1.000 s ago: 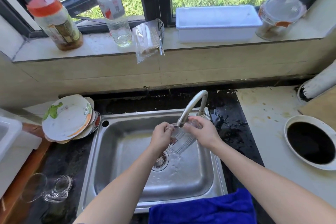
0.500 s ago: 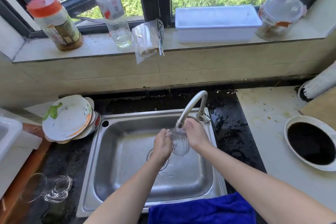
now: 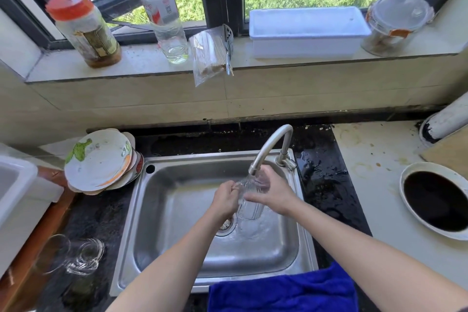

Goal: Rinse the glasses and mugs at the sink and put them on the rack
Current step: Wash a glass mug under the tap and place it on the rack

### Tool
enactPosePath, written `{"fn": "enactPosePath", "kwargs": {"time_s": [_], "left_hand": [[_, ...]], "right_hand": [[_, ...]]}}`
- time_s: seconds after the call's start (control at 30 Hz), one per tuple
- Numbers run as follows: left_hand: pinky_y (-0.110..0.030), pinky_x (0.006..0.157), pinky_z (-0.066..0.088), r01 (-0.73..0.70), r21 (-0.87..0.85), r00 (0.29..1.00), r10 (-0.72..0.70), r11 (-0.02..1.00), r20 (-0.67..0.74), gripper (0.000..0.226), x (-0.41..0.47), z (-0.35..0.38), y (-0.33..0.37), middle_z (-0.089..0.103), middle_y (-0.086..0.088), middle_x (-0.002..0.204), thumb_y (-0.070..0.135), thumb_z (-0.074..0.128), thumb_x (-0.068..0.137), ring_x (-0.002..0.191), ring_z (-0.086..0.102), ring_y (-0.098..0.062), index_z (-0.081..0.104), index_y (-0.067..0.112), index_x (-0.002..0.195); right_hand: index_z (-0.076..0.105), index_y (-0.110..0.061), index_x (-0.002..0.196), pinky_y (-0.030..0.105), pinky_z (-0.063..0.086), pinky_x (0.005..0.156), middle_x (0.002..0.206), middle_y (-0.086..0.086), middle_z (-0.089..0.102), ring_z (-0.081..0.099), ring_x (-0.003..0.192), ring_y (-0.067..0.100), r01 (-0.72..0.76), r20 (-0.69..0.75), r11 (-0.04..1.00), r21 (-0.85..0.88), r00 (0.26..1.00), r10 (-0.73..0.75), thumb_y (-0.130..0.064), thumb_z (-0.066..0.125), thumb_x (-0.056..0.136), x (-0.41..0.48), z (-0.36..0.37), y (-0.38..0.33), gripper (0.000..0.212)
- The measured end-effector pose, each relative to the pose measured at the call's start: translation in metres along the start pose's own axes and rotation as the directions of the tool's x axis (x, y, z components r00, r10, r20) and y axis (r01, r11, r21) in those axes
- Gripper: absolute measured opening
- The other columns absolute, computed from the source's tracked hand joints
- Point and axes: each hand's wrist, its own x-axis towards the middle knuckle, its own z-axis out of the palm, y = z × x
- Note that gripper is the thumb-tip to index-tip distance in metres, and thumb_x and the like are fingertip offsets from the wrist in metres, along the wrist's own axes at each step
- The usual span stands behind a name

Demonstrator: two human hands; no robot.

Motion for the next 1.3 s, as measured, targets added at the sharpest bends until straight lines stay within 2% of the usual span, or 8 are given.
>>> {"fn": "enactPosePath", "kwargs": {"time_s": [0.13, 0.2, 0.3, 0.43, 0.6, 0.8, 1.03, 1.3], "left_hand": [[-0.029, 0.05, 0.045, 0.2, -0.59, 0.978, -0.19, 0.782, 0.079, 0.015, -0.006, -0.004, 0.018, 0.054, -0.013, 0.074, 0.0, 0.048, 0.093, 0.056, 0.052, -0.022, 0.049, 0.007, 0.079], [-0.032, 0.059, 0.049, 0.258, -0.696, 0.964, -0.222, 0.67, 0.144, 0.01, -0.006, -0.01, 0.028, 0.06, -0.016, 0.077, 0.004, 0.051, 0.092, 0.061, 0.057, -0.026, 0.055, 0.005, 0.083], [-0.028, 0.053, 0.051, 0.304, -0.643, 0.952, -0.202, 0.702, 0.23, 0.01, -0.005, -0.01, 0.038, 0.061, -0.018, 0.076, -0.003, 0.052, 0.089, 0.057, 0.059, -0.022, 0.058, 0.005, 0.088], [-0.023, 0.049, 0.042, 0.197, -0.513, 0.975, -0.114, 0.835, 0.189, 0.021, -0.005, -0.005, 0.044, 0.066, -0.017, 0.07, -0.017, 0.055, 0.081, 0.051, 0.057, -0.021, 0.058, 0.001, 0.091], [-0.025, 0.048, 0.046, 0.027, -0.294, 0.99, 0.015, 0.956, 0.14, 0.029, -0.011, -0.009, 0.052, 0.064, -0.021, 0.073, -0.019, 0.055, 0.08, 0.051, 0.057, -0.023, 0.047, 0.004, 0.096], [-0.027, 0.064, 0.048, -0.026, -0.17, 0.998, 0.035, 0.985, 0.055, 0.023, -0.012, -0.019, 0.052, 0.071, -0.017, 0.078, -0.011, 0.055, 0.083, 0.069, 0.063, -0.022, 0.047, 0.009, 0.091], [-0.04, 0.08, 0.052, -0.006, 0.019, 0.995, 0.008, 1.0, -0.095, 0.014, -0.022, -0.025, 0.046, 0.068, -0.009, 0.091, 0.008, 0.064, 0.078, 0.081, 0.06, -0.023, 0.058, 0.02, 0.081], [-0.026, 0.062, 0.044, 0.051, 0.198, 0.998, -0.044, 0.979, -0.042, 0.012, -0.041, -0.034, 0.048, 0.066, -0.008, 0.08, 0.01, 0.048, 0.086, 0.069, 0.057, -0.021, 0.056, 0.017, 0.08]], "right_hand": [[0.049, -0.021, 0.12, 0.039, 0.058, 0.077, 0.119, -0.006, 0.059, 0.062, 0.105, 0.016, -0.108, -0.056, 0.95, 0.293, 0.99, 0.13, -0.02, 0.088, 0.067, 0.003, -0.02, -0.01, 0.065], [0.048, -0.014, 0.12, 0.044, 0.061, 0.071, 0.116, 0.002, 0.061, 0.069, 0.096, 0.026, -0.153, -0.043, 0.86, 0.487, 0.979, 0.199, -0.013, 0.084, 0.071, -0.001, -0.025, -0.005, 0.061], [0.047, -0.011, 0.121, 0.044, 0.061, 0.071, 0.118, 0.013, 0.061, 0.07, 0.093, 0.031, -0.196, -0.015, 0.82, 0.538, 0.97, 0.242, -0.012, 0.086, 0.067, -0.007, -0.025, 0.008, 0.067], [0.059, -0.018, 0.103, 0.028, 0.049, 0.074, 0.108, 0.004, 0.062, 0.06, 0.101, 0.02, -0.129, -0.024, 0.978, 0.162, 0.991, 0.134, -0.017, 0.088, 0.065, -0.011, -0.028, 0.012, 0.048], [0.063, -0.03, 0.074, 0.022, 0.038, 0.058, 0.07, -0.012, 0.053, 0.048, 0.064, 0.006, -0.001, -0.077, 0.99, -0.139, 0.997, -0.01, -0.024, 0.082, 0.073, -0.003, -0.027, 0.005, 0.02], [0.062, -0.016, 0.077, 0.028, 0.043, 0.065, 0.07, 0.0, 0.058, 0.05, 0.065, 0.012, -0.013, 0.012, 0.992, 0.125, 1.0, 0.011, -0.007, 0.073, 0.082, -0.004, -0.017, 0.009, 0.015], [0.057, -0.012, 0.071, 0.027, 0.031, 0.045, 0.06, 0.002, 0.05, 0.042, 0.056, 0.018, -0.16, 0.006, 0.971, 0.18, 0.987, 0.161, -0.028, 0.06, 0.094, -0.004, -0.017, -0.006, 0.028], [0.057, -0.005, 0.076, 0.017, 0.014, 0.039, 0.052, 0.003, 0.04, 0.021, 0.031, 0.009, -0.431, 0.072, 0.884, 0.182, 0.902, 0.425, -0.011, 0.051, 0.095, -0.018, -0.026, -0.028, 0.021]]}}
